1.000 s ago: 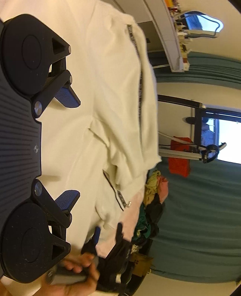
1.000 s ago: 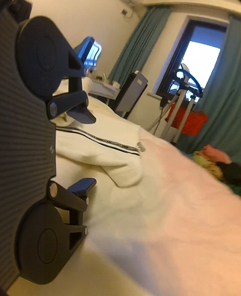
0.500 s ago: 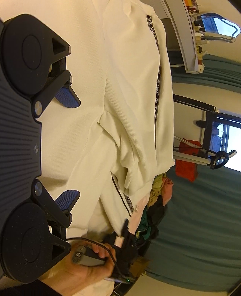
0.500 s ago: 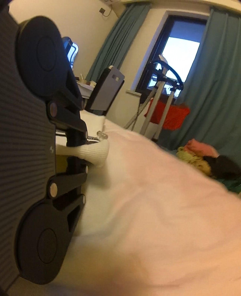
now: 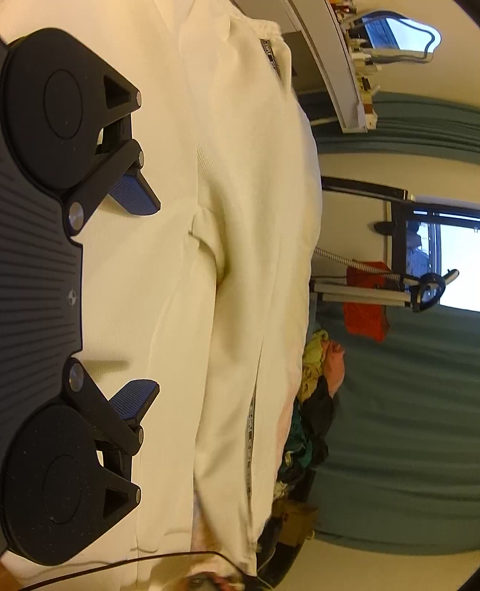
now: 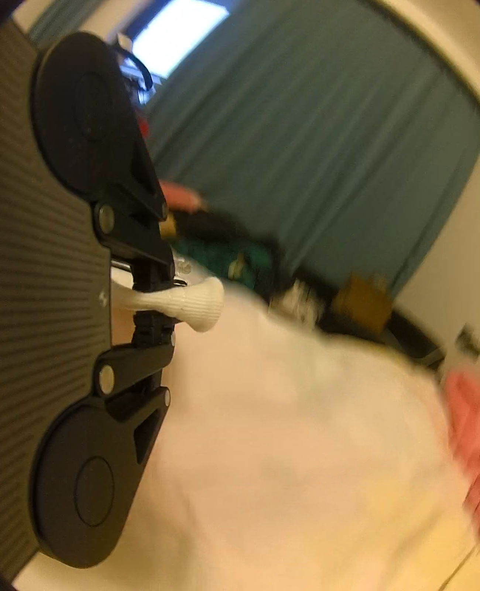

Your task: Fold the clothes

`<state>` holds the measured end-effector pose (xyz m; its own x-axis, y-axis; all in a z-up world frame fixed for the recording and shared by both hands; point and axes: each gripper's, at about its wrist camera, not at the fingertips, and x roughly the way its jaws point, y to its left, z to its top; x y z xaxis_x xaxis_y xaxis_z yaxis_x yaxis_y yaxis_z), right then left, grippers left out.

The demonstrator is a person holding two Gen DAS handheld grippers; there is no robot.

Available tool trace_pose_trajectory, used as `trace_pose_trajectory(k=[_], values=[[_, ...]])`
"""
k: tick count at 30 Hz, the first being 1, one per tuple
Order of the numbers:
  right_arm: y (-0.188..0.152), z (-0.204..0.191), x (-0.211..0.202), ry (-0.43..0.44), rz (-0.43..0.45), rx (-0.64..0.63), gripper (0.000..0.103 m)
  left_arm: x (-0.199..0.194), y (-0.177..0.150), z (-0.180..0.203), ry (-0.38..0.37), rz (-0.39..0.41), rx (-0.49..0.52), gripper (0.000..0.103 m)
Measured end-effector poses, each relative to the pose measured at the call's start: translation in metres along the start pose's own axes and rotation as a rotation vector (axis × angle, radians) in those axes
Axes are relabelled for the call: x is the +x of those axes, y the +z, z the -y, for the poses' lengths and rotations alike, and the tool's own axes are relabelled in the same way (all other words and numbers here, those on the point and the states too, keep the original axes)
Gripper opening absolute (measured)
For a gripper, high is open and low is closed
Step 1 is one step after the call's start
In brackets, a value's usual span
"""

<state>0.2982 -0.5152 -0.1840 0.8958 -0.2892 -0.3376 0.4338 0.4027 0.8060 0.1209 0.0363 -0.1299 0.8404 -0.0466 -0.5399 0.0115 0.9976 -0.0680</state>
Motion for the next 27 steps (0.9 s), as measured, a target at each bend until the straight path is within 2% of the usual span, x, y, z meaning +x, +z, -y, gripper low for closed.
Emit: trace_pose_trajectory(k=[3, 7, 10, 12, 15, 16, 20, 24, 25, 27], values=[[-0.006, 0.028, 0.007, -0.091, -0.05, 0.026, 0.009, 0.0, 0.0, 0.002, -0.005, -0.001, 0.003, 0.097], [-0.018, 0.003, -0.009, -0.096, 0.036, -0.156, 0.009, -0.001, 0.002, 0.001, -0.003, 0.0, -0.01, 0.097], [-0.01, -0.009, -0.027, -0.088, 0.102, -0.227, 0.009, -0.006, 0.005, -0.003, -0.01, 0.011, -0.032, 0.097], [-0.008, -0.005, -0.04, -0.159, 0.15, -0.325, 0.009, -0.01, 0.007, -0.006, -0.003, 0.017, -0.043, 0.098], [-0.017, 0.0, -0.02, -0.291, 0.114, -0.425, 0.009, -0.013, 0.009, -0.011, 0.025, 0.007, -0.056, 0.099], [-0.018, 0.008, -0.018, -0.31, 0.079, -0.436, 0.01, -0.014, 0.01, -0.014, 0.031, 0.006, -0.061, 0.099], [-0.021, 0.006, -0.018, -0.323, 0.027, -0.472, 0.017, -0.014, 0.013, -0.02, 0.037, -0.009, -0.086, 0.099], [-0.027, -0.003, -0.039, -0.296, -0.026, -0.499, 0.062, -0.018, 0.019, -0.016, 0.052, 0.008, -0.068, 0.099], [-0.031, -0.008, -0.049, -0.284, -0.023, -0.538, 0.07, -0.021, 0.02, -0.014, 0.064, 0.021, -0.067, 0.099], [-0.043, -0.025, -0.065, -0.27, -0.025, -0.637, 0.078, -0.029, 0.022, -0.013, 0.081, 0.046, -0.065, 0.099]])
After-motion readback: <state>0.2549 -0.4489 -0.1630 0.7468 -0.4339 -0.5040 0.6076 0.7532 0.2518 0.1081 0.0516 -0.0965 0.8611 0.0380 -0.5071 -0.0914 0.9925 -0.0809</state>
